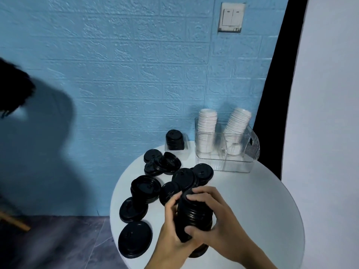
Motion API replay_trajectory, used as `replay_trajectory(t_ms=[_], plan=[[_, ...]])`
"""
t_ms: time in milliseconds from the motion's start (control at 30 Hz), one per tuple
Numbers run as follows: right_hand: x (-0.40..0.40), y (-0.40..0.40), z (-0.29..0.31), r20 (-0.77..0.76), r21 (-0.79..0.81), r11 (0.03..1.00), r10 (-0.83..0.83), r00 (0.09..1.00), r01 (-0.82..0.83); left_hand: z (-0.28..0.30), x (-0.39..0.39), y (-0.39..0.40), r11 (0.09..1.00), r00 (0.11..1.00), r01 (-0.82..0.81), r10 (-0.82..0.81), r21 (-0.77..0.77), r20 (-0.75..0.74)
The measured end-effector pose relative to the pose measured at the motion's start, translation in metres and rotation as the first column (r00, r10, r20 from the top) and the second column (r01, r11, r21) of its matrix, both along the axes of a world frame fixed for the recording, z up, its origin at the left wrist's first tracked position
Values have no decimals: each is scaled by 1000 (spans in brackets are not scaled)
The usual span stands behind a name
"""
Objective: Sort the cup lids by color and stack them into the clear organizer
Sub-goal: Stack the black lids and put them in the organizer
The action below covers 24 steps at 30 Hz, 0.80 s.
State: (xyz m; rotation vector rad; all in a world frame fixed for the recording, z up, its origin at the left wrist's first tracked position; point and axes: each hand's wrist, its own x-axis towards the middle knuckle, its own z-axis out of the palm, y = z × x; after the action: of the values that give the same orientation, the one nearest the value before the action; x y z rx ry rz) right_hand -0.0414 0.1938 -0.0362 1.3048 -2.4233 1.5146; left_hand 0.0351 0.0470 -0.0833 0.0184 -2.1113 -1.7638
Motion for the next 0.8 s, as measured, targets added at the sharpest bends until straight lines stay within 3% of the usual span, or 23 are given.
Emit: replay_trajectory(t_ms=[267, 500, 667, 733, 800], plan=[[2, 0, -18, -96, -74, 996, 32, 995, -39, -1, -1, 3, 999, 1000, 1, 0, -33, 24], [2, -1, -44, -79, -166, 981, 84, 993, -96, 0, 0, 2, 991, 998, -34, 40, -131, 44], [-2, 5, -17, 183, -250, 958, 188, 965, -139, 3, 2, 6, 992, 997, -66, 70, -112, 35], [-24, 0, -3, 291, -317, 948, 86, 953, 11, 5, 2, 6, 994, 997, -54, 59, -98, 48], [-62, -9, 1, 408, -266, 925, -148, 901, 273, 5, 2, 6, 995, 997, -43, 48, -85, 57]])
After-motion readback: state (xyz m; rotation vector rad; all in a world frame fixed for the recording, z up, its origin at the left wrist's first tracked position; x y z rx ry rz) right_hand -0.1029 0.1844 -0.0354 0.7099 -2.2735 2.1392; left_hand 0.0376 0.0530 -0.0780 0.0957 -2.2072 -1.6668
